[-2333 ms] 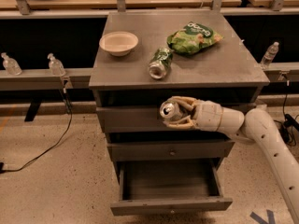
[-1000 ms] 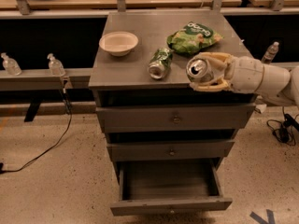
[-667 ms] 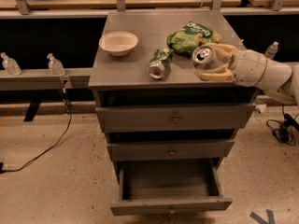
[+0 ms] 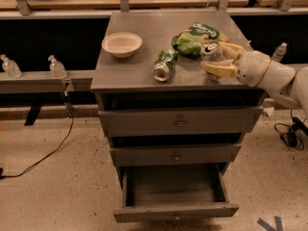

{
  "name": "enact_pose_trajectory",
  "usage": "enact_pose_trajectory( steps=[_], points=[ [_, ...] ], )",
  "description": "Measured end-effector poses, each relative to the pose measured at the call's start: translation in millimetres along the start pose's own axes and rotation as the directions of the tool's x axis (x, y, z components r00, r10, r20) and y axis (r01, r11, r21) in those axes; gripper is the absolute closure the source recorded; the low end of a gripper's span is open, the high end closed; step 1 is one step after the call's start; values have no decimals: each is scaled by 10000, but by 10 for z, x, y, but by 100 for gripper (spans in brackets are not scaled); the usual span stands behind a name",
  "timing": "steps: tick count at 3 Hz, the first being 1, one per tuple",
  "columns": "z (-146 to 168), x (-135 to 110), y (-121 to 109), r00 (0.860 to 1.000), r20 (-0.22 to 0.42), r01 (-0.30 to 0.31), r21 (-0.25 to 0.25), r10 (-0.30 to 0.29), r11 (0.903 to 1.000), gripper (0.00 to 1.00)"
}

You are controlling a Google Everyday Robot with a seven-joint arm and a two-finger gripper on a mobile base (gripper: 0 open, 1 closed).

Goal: Pick 7up can from bottom drawer and place on counter

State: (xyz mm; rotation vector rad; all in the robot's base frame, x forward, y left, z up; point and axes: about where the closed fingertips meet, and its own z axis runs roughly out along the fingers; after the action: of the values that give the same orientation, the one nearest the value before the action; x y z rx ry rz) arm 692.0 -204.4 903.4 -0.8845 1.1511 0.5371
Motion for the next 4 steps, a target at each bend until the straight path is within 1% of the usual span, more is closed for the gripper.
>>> enact_pose_trajectory(
  steps=[1,2,3,4],
  points=[
    [11,82,-64,9978,-623,246,336,-225,9991,75],
    [245,129,-67,9602,-2364,1424,-432,-1486,9889,53],
    [301,283,-208,8620,-4203,2578,-1179,-2834,9590,29],
    [296,371,-211,8478,-4408,2654,-1291,-2950,9555,0]
  ],
)
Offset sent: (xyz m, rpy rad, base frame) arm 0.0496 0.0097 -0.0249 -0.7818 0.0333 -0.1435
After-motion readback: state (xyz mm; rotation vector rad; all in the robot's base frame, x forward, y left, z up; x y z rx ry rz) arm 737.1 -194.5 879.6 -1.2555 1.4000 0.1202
